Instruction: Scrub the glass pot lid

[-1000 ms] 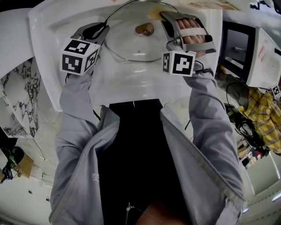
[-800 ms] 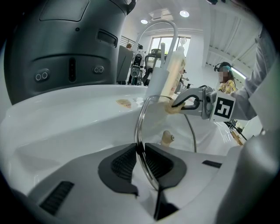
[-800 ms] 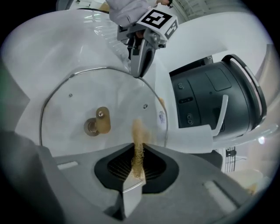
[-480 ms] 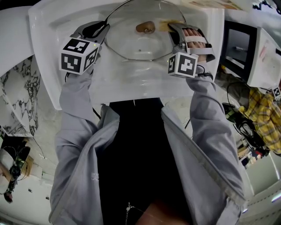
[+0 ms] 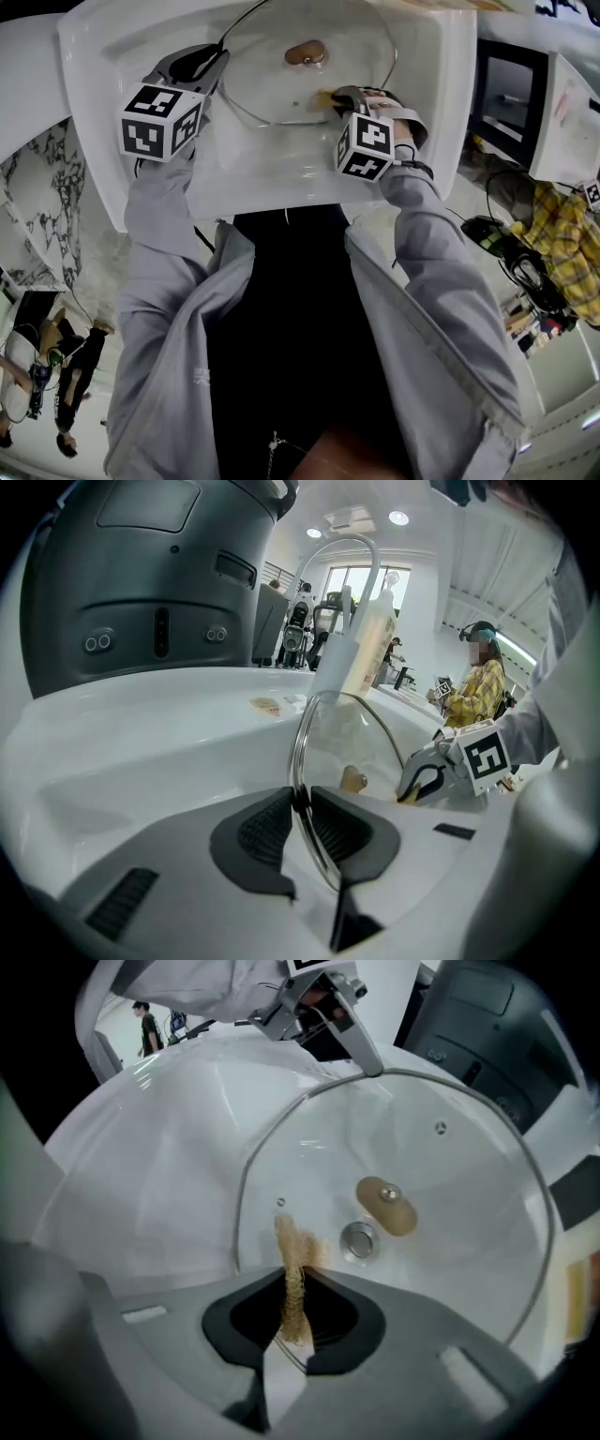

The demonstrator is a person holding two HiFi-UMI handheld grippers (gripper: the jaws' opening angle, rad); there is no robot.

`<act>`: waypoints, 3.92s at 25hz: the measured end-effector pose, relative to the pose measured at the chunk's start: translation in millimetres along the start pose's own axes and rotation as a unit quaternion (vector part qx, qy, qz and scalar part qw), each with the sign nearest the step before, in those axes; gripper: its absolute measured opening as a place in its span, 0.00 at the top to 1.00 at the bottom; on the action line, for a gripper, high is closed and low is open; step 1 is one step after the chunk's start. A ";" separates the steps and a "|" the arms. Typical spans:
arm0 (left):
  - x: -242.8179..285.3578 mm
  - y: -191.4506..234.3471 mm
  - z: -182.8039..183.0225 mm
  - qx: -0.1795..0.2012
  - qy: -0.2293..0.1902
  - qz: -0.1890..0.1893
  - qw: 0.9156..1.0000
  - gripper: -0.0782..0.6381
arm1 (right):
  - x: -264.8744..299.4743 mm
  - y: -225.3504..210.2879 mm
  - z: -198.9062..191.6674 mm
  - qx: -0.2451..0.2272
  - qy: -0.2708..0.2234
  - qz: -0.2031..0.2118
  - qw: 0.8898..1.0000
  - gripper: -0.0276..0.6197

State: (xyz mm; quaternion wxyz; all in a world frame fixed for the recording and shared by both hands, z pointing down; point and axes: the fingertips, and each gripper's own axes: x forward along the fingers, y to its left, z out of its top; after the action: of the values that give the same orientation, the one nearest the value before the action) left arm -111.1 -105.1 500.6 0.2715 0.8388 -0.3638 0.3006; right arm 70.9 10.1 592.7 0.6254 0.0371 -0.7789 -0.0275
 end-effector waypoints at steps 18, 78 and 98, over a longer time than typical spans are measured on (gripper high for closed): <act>12.6 1.7 -0.7 0.028 0.010 -0.029 0.999 0.67 | -52.5 28.1 115.5 0.183 -0.198 0.197 0.943 0.91; -45.3 -131.3 -12.4 0.649 -0.062 0.047 0.757 0.80 | -197.3 -54.9 131.6 0.156 -0.275 -0.023 0.948 0.91; -27.0 -112.4 -78.3 0.619 0.031 0.003 0.785 0.68 | -94.3 -55.2 158.9 0.120 -0.229 0.052 0.965 0.91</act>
State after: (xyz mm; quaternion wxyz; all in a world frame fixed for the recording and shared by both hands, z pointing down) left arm -63.2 25.8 507.6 -0.2956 0.8160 -0.0931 0.4880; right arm -62.7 -36.7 461.7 0.4217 0.0636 -0.8999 0.0908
